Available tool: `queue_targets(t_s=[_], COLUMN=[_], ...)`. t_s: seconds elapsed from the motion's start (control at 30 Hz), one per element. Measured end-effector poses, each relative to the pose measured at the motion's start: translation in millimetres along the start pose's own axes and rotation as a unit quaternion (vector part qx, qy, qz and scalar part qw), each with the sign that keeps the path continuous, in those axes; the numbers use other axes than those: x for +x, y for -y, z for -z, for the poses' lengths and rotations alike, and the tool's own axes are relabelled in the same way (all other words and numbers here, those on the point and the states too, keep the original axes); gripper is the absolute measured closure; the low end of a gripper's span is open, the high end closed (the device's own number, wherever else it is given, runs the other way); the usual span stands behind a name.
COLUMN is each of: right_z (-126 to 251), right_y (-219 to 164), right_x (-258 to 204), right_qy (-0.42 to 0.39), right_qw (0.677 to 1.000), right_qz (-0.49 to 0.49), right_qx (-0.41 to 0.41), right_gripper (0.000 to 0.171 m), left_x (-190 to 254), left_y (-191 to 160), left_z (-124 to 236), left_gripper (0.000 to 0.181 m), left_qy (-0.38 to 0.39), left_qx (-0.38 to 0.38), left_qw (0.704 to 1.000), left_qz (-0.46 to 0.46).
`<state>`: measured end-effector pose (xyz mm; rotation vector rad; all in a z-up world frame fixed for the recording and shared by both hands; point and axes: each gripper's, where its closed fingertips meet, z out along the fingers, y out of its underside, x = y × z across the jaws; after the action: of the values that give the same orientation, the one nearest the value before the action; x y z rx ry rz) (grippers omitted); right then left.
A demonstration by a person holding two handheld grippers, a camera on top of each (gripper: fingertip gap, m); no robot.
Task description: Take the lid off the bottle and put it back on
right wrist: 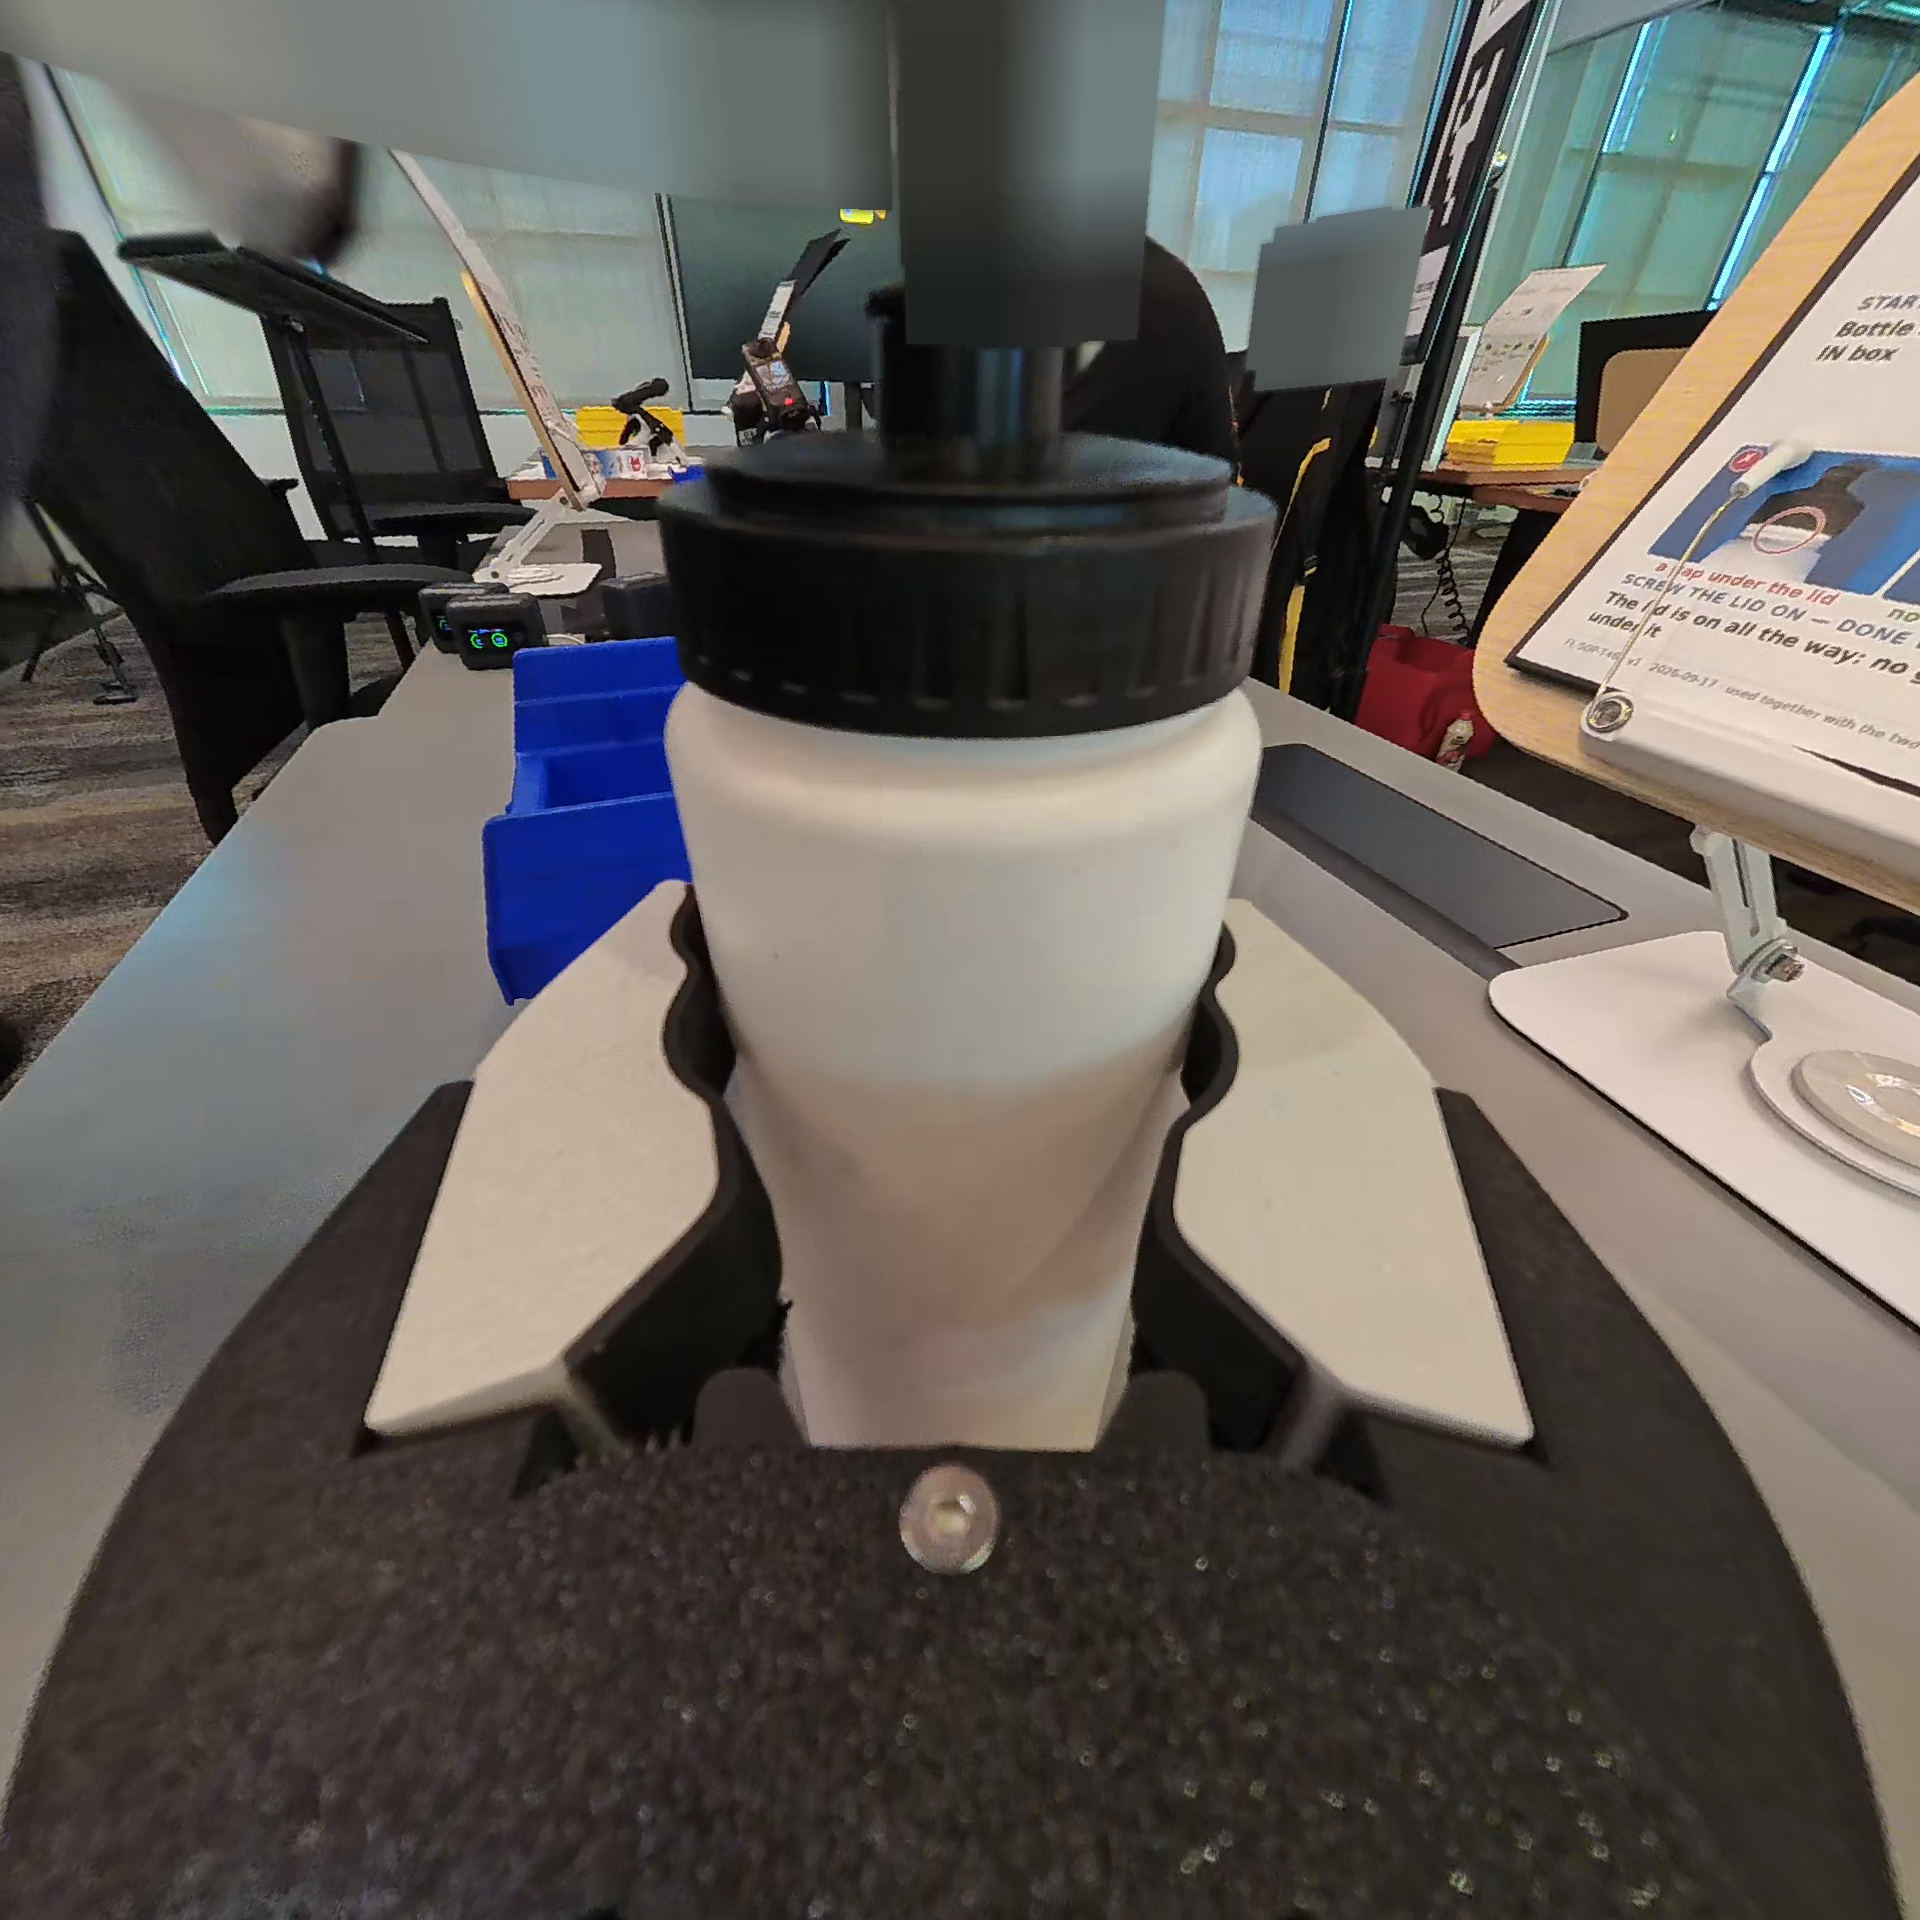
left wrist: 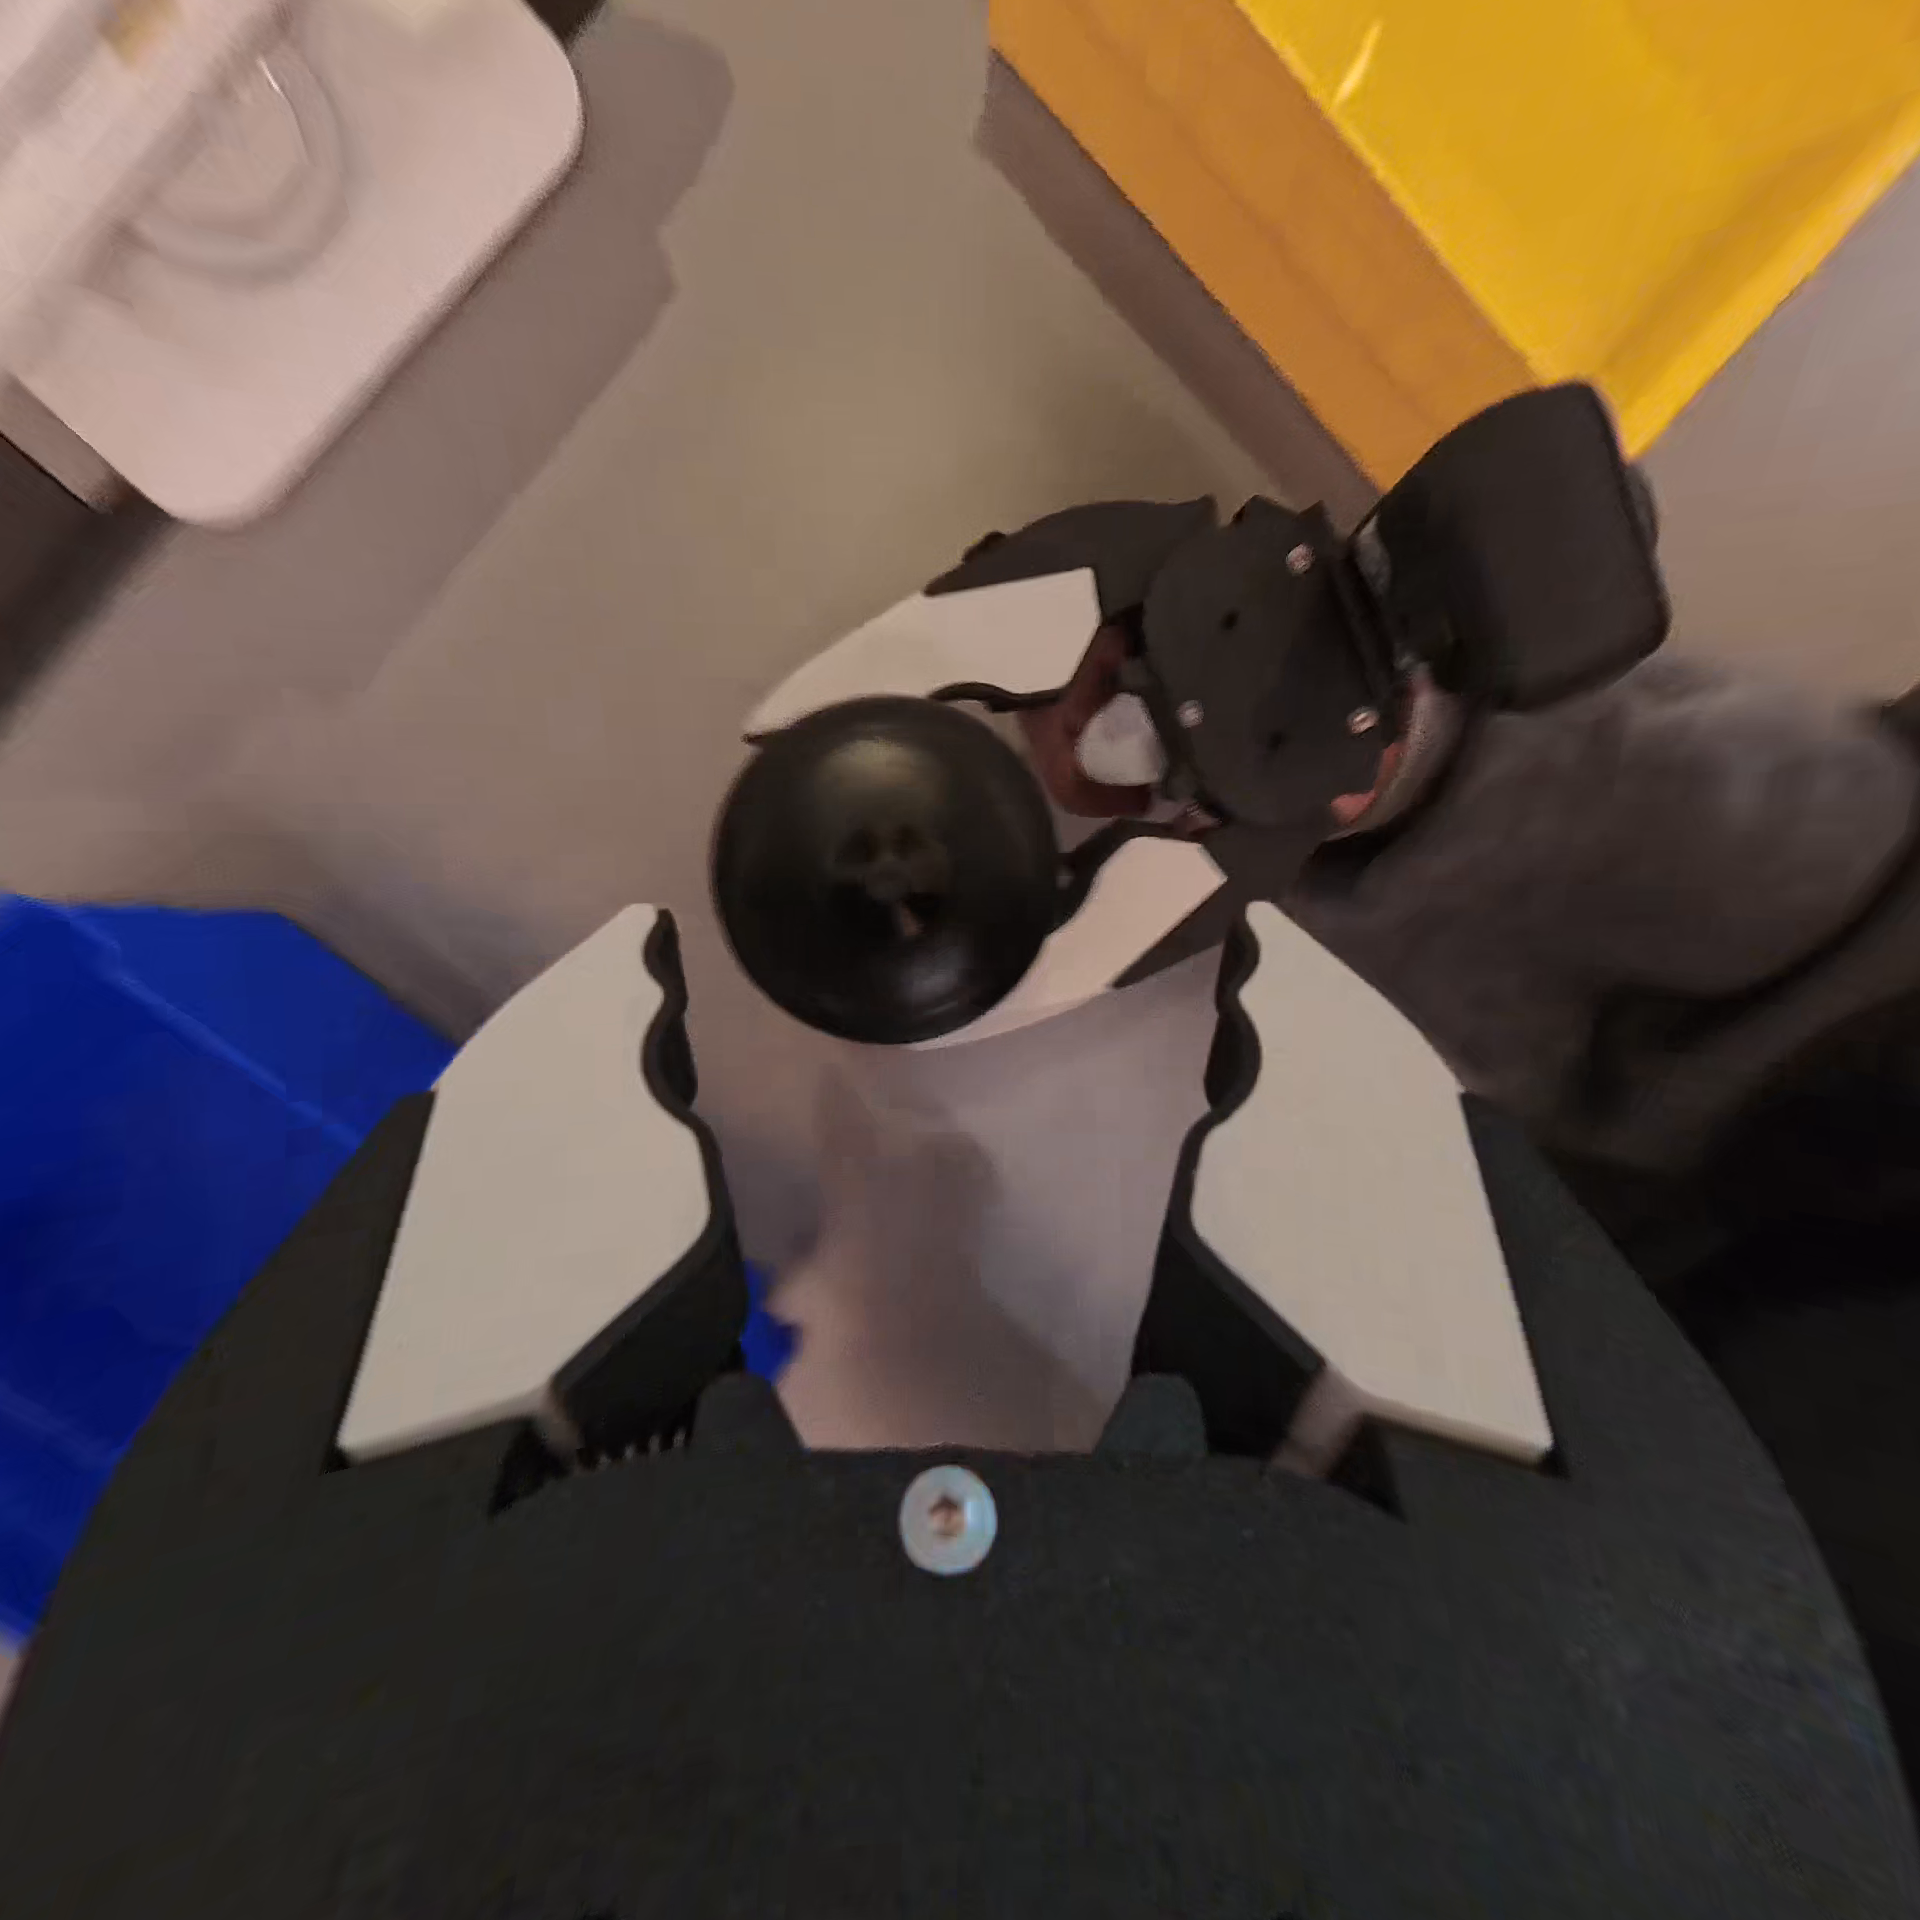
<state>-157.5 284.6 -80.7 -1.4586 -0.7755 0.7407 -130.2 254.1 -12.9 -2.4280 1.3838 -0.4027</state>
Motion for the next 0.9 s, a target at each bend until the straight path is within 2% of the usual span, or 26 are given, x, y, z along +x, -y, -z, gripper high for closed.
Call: queue_targets(t_s=[0.07, 0.13, 0.2, 0.3, 0.37, 0.43, 0.47, 0.67, 0.9], right_z=[0, 0, 1, 1, 1, 1, 1, 0, 0], right_y=[0, 0, 0, 0, 0, 0, 0, 0, 0], right_x=[0, 0, 0, 0, 0, 0, 0, -4, -4], right_qy=[0.001, 0.001, 0.001, 0.001, 0.001, 0.001, 0.001, 0.005, 0.010], right_qw=[1.000, 1.000, 1.000, 1.000, 1.000, 1.000, 1.000, 1.000, 1.000], right_qz=[0.000, -0.001, -0.001, -0.001, -0.002, -0.001, -0.001, 0.002, 0.002], right_qx=[-0.001, -0.001, 0.000, 0.000, 0.001, 0.000, 0.000, -0.001, 0.000], right_gripper=[0.084, 0.084, 0.084, 0.084, 0.084, 0.084, 0.084, 0.084, 0.084], left_x=[-1, -14, -21, -13, -18, -19, -19, -17, -15], left_y=[-2, -6, -9, -7, -6, -3, -3, -9, -13], left_z=[-8, -13, -18, -31, -37, -38, -38, -37, -37], left_gripper=[0.085, 0.087, 0.087, 0.083, 0.083, 0.101, 0.104, 0.104, 0.103], left_qy=[0.010, 0.061, 0.094, 0.089, 0.118, 0.127, 0.129, 0.092, 0.033], left_qx=[0.013, 0.013, 0.013, 0.009, 0.000, 0.001, -0.001, -0.046, -0.090], left_qw=[0.997, 0.992, 0.986, 0.983, 0.979, 0.977, 0.977, 0.991, 0.992], left_qz=[0.071, 0.110, 0.139, 0.161, 0.165, 0.169, 0.172, 0.082, -0.085])
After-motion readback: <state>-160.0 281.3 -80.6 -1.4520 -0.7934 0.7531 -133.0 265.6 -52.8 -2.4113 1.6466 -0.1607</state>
